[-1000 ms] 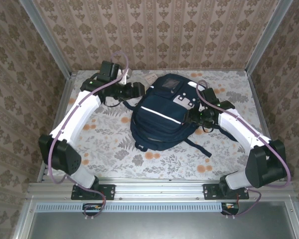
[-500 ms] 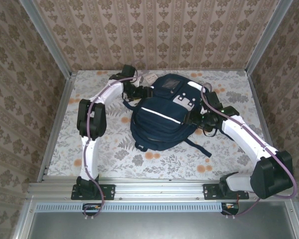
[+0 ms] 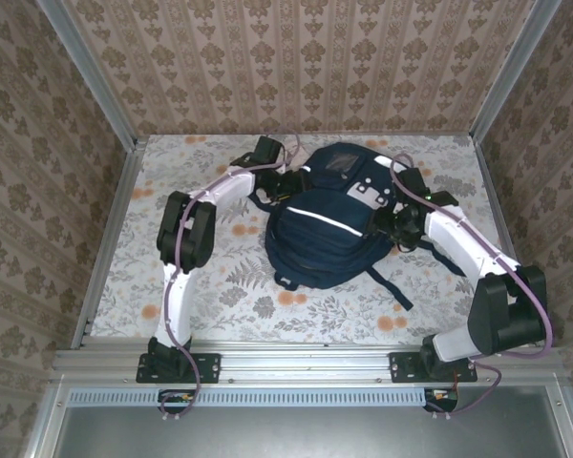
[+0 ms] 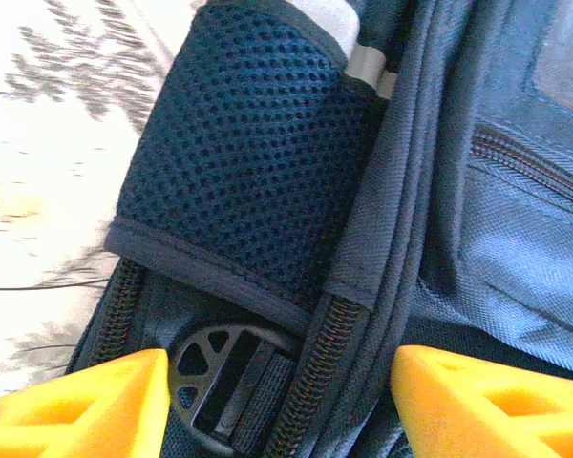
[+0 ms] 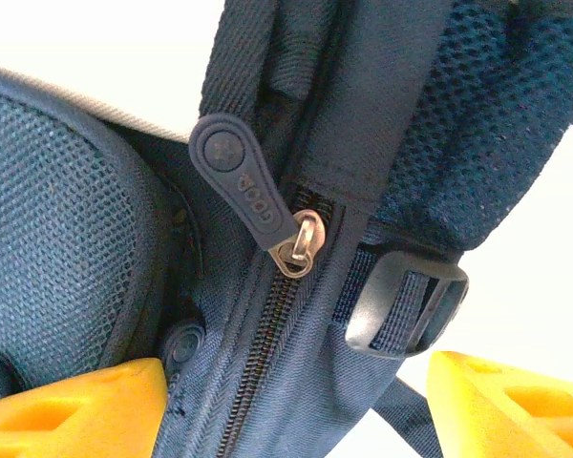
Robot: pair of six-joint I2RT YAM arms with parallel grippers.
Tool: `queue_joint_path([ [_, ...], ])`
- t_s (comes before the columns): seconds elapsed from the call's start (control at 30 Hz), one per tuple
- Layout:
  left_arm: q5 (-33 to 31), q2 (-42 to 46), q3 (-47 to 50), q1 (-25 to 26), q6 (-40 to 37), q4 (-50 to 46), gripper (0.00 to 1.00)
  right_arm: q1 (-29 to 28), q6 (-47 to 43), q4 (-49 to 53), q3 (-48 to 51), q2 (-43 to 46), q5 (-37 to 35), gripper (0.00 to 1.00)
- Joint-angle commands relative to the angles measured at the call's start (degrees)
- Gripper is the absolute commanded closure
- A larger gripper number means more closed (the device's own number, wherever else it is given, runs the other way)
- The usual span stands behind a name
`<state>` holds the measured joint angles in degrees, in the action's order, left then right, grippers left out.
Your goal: Pack the student bag
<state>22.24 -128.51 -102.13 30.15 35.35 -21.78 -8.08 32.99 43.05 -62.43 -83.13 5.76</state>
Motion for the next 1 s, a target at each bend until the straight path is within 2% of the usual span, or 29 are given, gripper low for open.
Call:
queue_joint_path([
  [0.0,5.3,3.3,1.0,6.2,4.4,0.1,0.31,3.9,-3.9,-4.3,-3.8,-3.3,-1.1,0.26],
  [0.13,1.6,5.1,-0.2,5.2,1.7,-2.5,0.27,7.9,-6.7,-3.6,-6.1,-5.6,-1.3,0.27],
  [0.23,-1.3,4.1,-4.0,2.1,-2.4,-5.5,0.29,8.5,-7.2,-2.3,-7.9,-4.7,-0.9,0.27],
  [0.3,-1.9,2.7,-6.2,0.0,-4.8,-4.5,0.44,8.4,-6.8,-2.1,-8.1,-2.9,0.2,0.27],
  [0.4,-1.4,-1.0,-10.6,-2.7,-6.5,-1.6,0.57,7.9,-5.7,-0.9,-8.2,-0.1,0.8,0.27],
  [0.63,3.9,-17.4,-30.4,-5.6,-1.8,2.7,0.72,4.4,-2.9,1.8,-7.9,6.5,0.6,0.27],
  [0.77,2.9,-26.8,-42.7,-5.5,3.0,1.6,0.70,1.0,-0.4,2.9,-7.2,9.6,-0.7,0.27],
  [0.87,0.3,-29.6,-44.7,-5.3,4.7,1.7,0.68,-0.9,1.7,3.8,-6.4,11.3,-1.0,0.26],
  [0.97,-3.2,-30.6,-44.2,-5.1,5.1,-2.5,0.66,-1.9,3.2,4.2,-5.5,12.8,-1.1,0.25],
])
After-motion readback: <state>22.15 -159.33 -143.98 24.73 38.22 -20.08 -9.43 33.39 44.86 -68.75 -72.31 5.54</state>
